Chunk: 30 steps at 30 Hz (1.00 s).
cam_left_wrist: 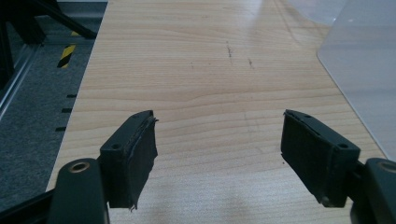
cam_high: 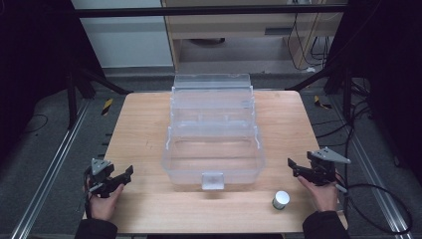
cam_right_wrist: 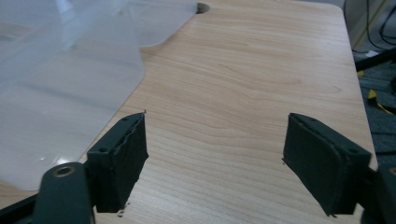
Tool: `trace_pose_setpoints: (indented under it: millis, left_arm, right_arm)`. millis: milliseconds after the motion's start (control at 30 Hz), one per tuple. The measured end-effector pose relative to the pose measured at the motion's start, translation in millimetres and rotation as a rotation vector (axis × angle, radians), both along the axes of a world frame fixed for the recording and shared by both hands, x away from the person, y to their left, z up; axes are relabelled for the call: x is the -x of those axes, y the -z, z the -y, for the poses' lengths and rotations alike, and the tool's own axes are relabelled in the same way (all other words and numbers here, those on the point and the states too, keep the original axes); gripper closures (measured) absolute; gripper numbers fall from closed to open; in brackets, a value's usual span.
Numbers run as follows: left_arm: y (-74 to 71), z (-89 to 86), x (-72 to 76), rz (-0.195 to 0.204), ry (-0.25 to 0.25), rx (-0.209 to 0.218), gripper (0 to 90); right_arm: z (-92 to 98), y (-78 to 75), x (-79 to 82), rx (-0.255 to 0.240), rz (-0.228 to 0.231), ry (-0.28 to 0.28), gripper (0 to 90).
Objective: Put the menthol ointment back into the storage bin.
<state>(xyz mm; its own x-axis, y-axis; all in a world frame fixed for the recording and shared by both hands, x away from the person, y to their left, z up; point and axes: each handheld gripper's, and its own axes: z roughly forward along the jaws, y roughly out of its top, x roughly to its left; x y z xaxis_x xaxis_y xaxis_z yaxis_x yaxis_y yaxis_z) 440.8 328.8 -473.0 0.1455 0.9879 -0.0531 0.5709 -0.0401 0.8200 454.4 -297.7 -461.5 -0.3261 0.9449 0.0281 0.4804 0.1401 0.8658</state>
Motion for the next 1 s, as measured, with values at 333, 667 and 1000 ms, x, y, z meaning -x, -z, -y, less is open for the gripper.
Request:
trace_pose_setpoints:
  millis: [333,667,1000]
  left_arm:
    - [1.9,1.7,-0.6,-0.016,0.018,-0.018,25.7]
    - [4.2,4.1,-2.1,-0.035,0.032,-0.032,25.6]
    - [5.0,4.9,-3.1,-0.050,0.043,-0.046,25.9]
  right_arm:
    - [-9.2,-15.3,0.1,0.045,-0.050,-0.098,28.7]
    - [-19.5,-42.7,-0.8,0.099,-0.084,-0.212,28.8]
    - [-32.2,-67.3,4.6,0.181,-0.156,-0.321,27.2]
